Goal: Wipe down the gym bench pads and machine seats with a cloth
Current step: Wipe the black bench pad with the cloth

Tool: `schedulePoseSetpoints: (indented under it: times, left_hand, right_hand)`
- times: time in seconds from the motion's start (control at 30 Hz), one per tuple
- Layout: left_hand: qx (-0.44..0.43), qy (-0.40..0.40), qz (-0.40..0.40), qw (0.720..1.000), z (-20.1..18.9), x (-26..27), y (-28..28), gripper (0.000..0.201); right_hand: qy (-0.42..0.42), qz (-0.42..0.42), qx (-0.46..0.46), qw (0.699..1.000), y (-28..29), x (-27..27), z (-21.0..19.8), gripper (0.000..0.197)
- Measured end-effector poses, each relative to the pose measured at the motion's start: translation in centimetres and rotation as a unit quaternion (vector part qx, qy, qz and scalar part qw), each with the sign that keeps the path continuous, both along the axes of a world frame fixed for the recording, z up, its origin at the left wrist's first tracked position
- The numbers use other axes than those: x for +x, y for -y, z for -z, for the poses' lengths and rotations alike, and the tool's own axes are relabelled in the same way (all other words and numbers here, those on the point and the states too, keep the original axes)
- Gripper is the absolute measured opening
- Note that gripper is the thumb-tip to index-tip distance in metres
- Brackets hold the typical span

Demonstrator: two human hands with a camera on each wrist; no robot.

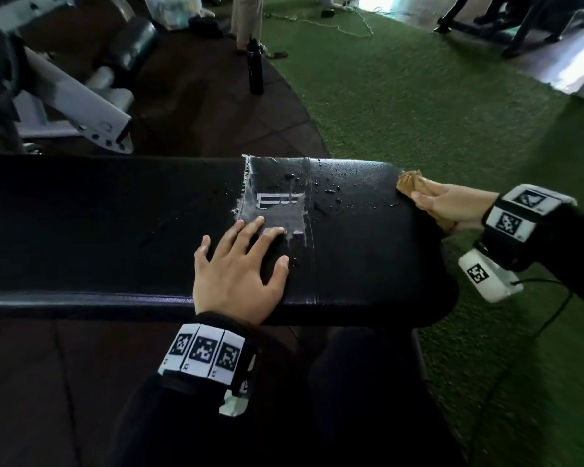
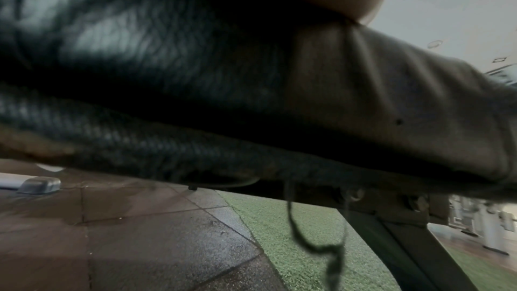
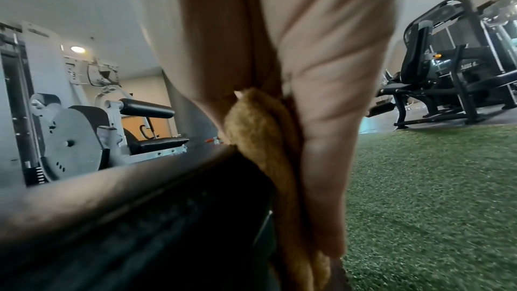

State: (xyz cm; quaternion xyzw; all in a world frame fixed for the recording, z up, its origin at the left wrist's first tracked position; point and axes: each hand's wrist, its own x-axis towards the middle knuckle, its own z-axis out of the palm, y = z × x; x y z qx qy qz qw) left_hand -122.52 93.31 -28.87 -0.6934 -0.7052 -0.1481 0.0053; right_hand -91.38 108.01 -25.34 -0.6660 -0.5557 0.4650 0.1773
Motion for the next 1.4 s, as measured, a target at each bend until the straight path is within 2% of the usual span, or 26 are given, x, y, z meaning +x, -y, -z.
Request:
schedulePoseSetpoints:
  times: [0.1,0.17,0.23,0.37,0.5,0.6,0.67,0.73,0.9,1.0,1.13,1.3,1.4]
  left_hand:
    - [-0.002,0.000,-0.001,1.000,0.0,0.0,0.0,0.052]
    - [-0.003,-0.001,0.000,1.000,0.0,0.0,0.0,0.052]
    - [-0.002,0.002,0.000,1.000,-0.1,0.0,0.0,0.053]
    - [-0.002,-0.003,0.001,1.000,-0.1,0.1,0.0,0.053]
    - [-0.004,0.001,0.002,1.000,-0.1,0.1,0.0,0.053]
    - [-0.006,0.001,0.003,1.000,-0.2,0.2,0.1,0.054]
    - [-0.007,0.002,0.003,1.000,-0.3,0.1,0.2,0.054]
    - [-0.009,0.002,0.002,1.000,-0.3,0.1,0.2,0.054]
    - [-0.002,0.001,0.004,1.000,-0.4,0.0,0.3,0.053]
    - [0.002,0.005,0.001,1.000,-0.4,0.1,0.3,0.054]
    - [0.003,0.006,0.002,1.000,-0.3,0.0,0.4,0.054]
    - [0.000,0.006,0.000,1.000,-0.3,0.2,0.4,0.054]
    - [-0.003,0.008,-0.001,1.000,-0.2,0.1,0.3,0.053]
  right_hand:
    - [0.012,-0.008,0.002,1.000,-0.3,0.6,0.0,0.044]
    - [0.069,-0.029,0.009,0.997,-1.8,0.3,-0.3,0.046]
    - [0.158,-0.075,0.038,0.984,-3.5,-0.4,-0.8,0.052]
    - [0.270,-0.139,0.075,0.950,-4.5,-1.6,-1.8,0.052]
    - [0.306,-0.219,0.085,0.923,-1.4,-1.0,-1.7,0.056]
    - [0.341,-0.321,0.070,0.881,2.4,-1.4,-2.6,0.057]
    - [0.358,-0.389,0.066,0.846,4.5,-2.9,-3.4,0.055]
    - [0.362,-0.432,0.049,0.825,5.4,-5.3,-4.0,0.053]
    - [0.418,-0.457,0.058,0.783,1.1,-11.2,-4.5,0.055]
    - [0.415,-0.432,0.079,0.797,-3.0,-12.1,-4.6,0.056]
    - [0.373,-0.368,0.053,0.850,-5.5,-10.0,-5.1,0.056]
    - [0.348,-0.335,0.036,0.875,-4.0,-5.4,-4.6,0.058]
    - [0.336,-0.358,0.028,0.871,-1.2,-4.0,-4.6,0.058]
